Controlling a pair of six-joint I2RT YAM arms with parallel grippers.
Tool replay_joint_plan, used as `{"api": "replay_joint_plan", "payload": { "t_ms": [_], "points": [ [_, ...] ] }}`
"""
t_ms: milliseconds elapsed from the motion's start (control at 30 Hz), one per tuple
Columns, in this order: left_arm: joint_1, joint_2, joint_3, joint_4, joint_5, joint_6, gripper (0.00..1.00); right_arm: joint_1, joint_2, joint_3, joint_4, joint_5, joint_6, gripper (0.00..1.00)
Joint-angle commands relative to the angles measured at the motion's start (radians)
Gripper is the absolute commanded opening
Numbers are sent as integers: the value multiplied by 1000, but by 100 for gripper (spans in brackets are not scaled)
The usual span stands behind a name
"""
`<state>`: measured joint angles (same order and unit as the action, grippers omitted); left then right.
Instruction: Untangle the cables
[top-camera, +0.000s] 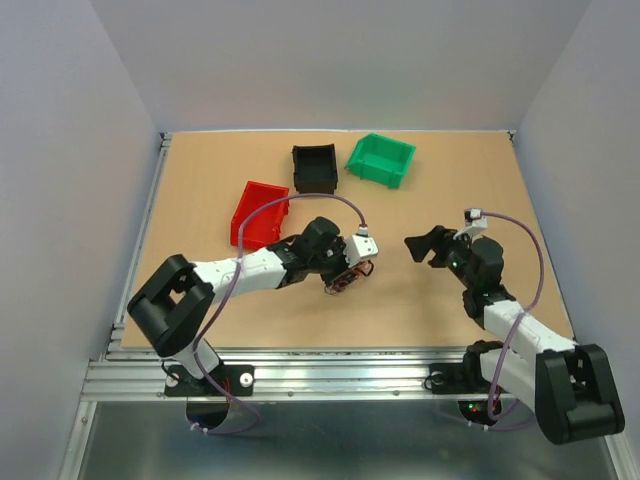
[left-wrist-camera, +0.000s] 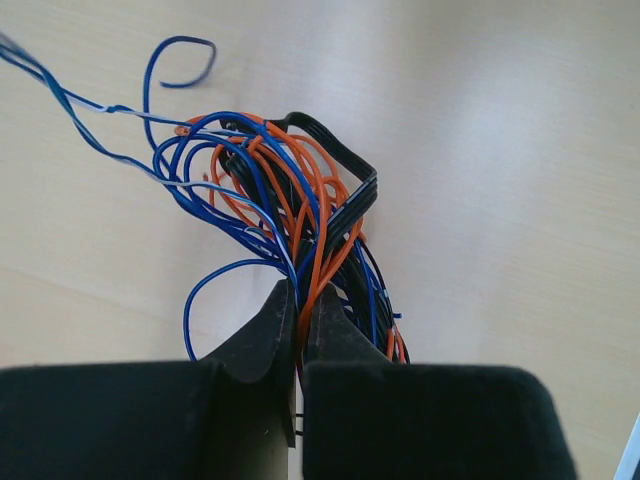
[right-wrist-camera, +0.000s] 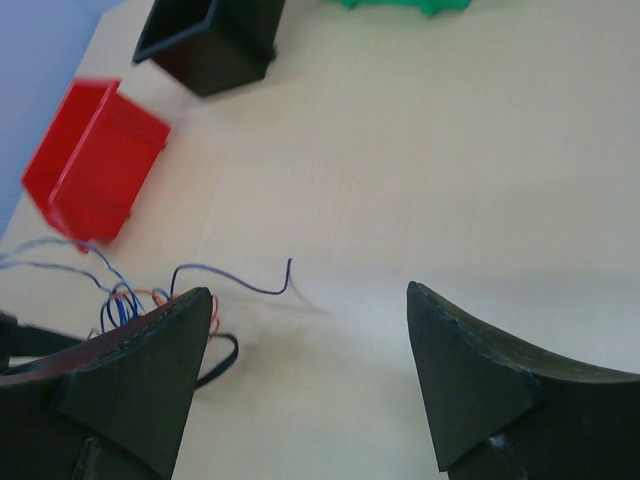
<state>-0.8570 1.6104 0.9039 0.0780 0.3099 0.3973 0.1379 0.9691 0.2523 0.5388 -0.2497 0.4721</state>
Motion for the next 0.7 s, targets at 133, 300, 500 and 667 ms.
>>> {"api": "replay_joint_plan", "payload": {
  "t_ms": [133, 300, 500, 667],
  "points": [
    [9, -211, -123, 117, 41, 87, 0, 69, 178, -13, 294, -385, 23, 82],
    [10, -288, -154, 131, 67, 84, 0, 190, 226, -39, 427, -396, 11, 88],
    [10, -354, -200, 140, 54, 98, 0, 356, 292, 2, 451, -307, 5, 83],
    [10, -394, -212, 132, 101, 107, 0, 425, 393, 59, 501, -263, -7, 80]
  ]
}}
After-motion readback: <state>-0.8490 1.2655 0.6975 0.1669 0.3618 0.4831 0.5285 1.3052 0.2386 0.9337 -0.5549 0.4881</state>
